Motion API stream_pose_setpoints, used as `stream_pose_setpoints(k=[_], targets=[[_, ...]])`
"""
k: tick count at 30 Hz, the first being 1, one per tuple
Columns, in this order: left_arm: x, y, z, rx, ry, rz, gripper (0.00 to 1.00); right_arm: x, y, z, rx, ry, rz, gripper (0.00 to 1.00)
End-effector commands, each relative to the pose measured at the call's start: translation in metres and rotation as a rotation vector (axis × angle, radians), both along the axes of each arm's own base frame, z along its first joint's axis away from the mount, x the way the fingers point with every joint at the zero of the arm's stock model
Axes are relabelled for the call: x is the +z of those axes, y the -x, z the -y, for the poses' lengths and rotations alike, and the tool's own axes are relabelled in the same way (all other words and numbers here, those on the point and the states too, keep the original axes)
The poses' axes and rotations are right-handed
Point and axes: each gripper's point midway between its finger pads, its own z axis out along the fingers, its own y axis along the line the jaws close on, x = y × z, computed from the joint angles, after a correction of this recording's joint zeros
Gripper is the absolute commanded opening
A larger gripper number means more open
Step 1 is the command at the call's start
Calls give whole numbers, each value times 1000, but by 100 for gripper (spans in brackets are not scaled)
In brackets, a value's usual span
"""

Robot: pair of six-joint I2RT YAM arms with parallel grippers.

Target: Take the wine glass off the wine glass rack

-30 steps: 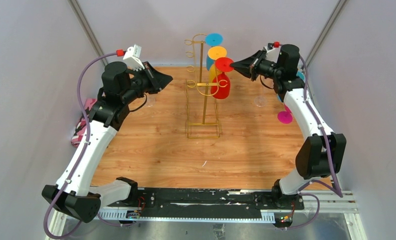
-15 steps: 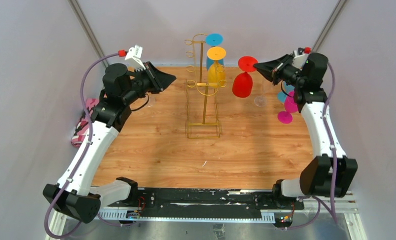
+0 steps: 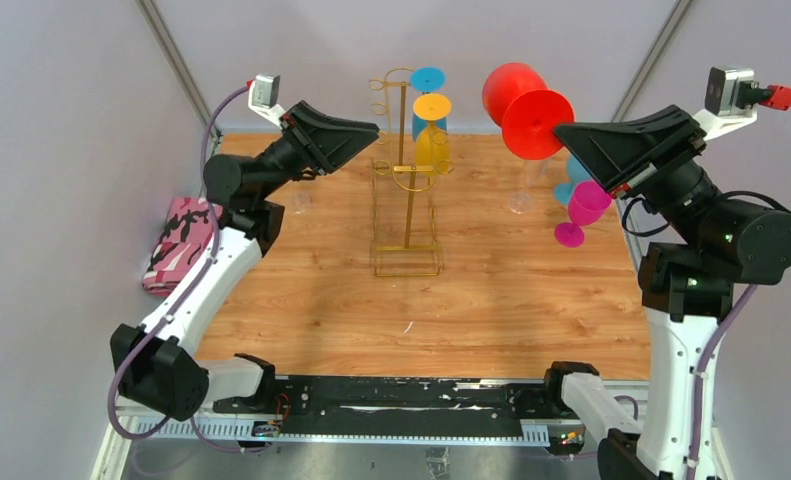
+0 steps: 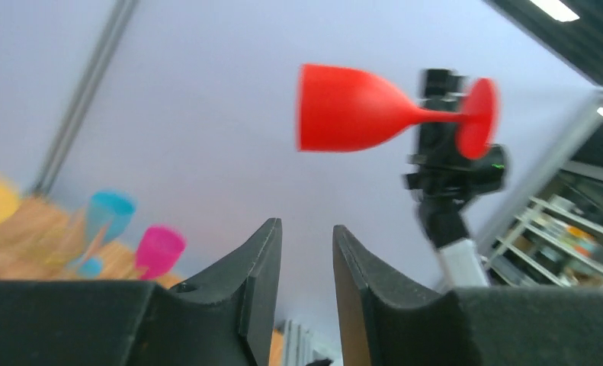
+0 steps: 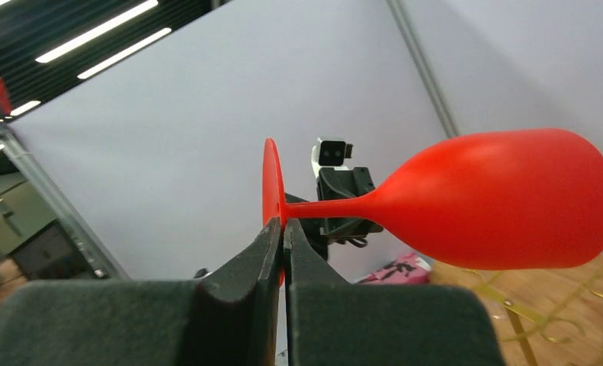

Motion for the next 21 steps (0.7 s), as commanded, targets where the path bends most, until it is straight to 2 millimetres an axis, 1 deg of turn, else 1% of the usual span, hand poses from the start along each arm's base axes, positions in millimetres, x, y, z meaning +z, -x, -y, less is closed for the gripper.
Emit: stream_pose_setpoints(k=[1,2,5,7,10,13,15,18,21], targets=[[59,88,-15,-344,267,300,42,9,0,-10,183,-57,15,0],[60,92,-16,-399,284,296,46,13,3,-12,212,-67,32,0],[50,78,-11,-396,285,261,50,17,6,-17,284,-97,33,0],[46,74,-9,-387,282,256,54,18,10,-26,334,-103,31,0],[45,74,-8,-383,286,259,56,20,15,-42,399,-93,25,0],[46,72,-8,-380,296,252,57,18,22,-63,474,-79,14,0],[46,71,-8,-384,294,248,57,14,24,-74,493,-65,15,0],[44,69,-7,-384,292,239,57,11,28,-81,515,-66,14,0],[40,66,-6,-384,288,230,57,14,32,-82,515,-66,26,0]])
